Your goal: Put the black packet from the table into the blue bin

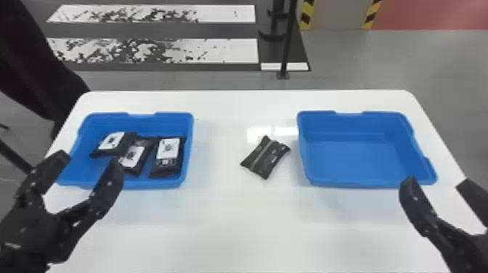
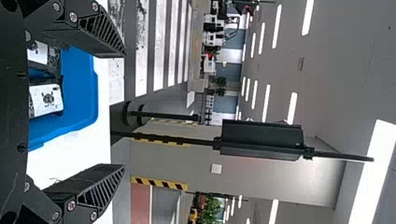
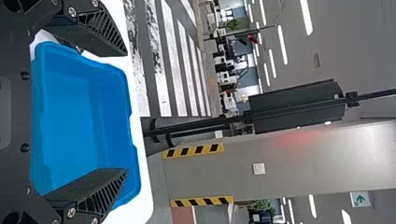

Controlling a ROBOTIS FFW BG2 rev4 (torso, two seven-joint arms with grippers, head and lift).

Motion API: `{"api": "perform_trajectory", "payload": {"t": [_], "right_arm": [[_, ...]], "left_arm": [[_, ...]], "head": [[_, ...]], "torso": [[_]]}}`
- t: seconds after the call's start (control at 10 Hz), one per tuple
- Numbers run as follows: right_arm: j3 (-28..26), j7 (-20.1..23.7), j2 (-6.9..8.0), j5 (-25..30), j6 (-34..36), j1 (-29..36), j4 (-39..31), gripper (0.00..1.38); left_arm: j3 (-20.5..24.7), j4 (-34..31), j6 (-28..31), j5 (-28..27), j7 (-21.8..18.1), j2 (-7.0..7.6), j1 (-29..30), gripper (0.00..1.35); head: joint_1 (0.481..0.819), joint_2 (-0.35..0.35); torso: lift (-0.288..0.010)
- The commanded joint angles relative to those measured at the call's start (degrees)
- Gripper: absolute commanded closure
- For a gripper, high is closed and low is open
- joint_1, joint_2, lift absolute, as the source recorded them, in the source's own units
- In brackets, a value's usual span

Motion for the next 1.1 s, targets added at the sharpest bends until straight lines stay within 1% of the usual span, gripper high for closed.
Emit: {"api": "perform_trajectory", "payload": {"t": [0.0, 0.3, 0.5, 0.6, 0.7, 0.8, 0.9, 1.0], "right_arm": [[0.0, 0.0, 0.05, 0.0, 0.0, 0.0, 0.0, 0.13], [0.0, 0.0, 0.05, 0.0, 0.0, 0.0, 0.0, 0.13], [0.0, 0.0, 0.05, 0.0, 0.0, 0.0, 0.0, 0.13], [0.0, 0.0, 0.05, -0.1, 0.0, 0.0, 0.0, 0.13], [0.0, 0.0, 0.05, 0.0, 0.0, -0.3, 0.1, 0.13], [0.1, 0.0, 0.05, 0.0, 0.0, -0.6, 0.3, 0.13], [0.1, 0.0, 0.05, 0.0, 0.0, -0.6, 0.4, 0.13], [0.1, 0.0, 0.05, 0.0, 0.0, -0.6, 0.6, 0.13]], "left_arm": [[-0.2, 0.0, 0.0, -0.1, 0.0, 0.13, -0.1, 0.19], [-0.2, 0.0, 0.5, 0.2, 0.0, 0.13, -0.1, 0.19], [-0.8, 0.0, 0.5, 0.1, 0.0, 0.39, -0.3, 0.19], [-2.6, 0.1, 1.6, -1.0, -0.1, 1.27, -1.3, 0.19], [-4.6, 1.1, 3.1, -3.4, -0.8, 2.77, -3.6, 0.19], [-7.1, 3.1, 3.6, -3.9, -1.5, 4.17, -6.2, 0.19], [-10.2, 4.8, 5.5, -4.3, -1.7, 5.31, -9.5, 0.19], [-12.7, 7.9, 6.7, -5.8, -2.9, 5.84, -14.0, 0.19]], "head": [[0.695, 0.0], [0.695, -0.004], [0.695, -0.005], [0.695, -0.007], [0.695, -0.023], [0.695, -0.039], [0.695, -0.077], [0.695, -0.109]], "torso": [[-0.11], [-0.11], [-0.11], [-0.11], [-0.11], [-0.11], [-0.11], [-0.11]]}}
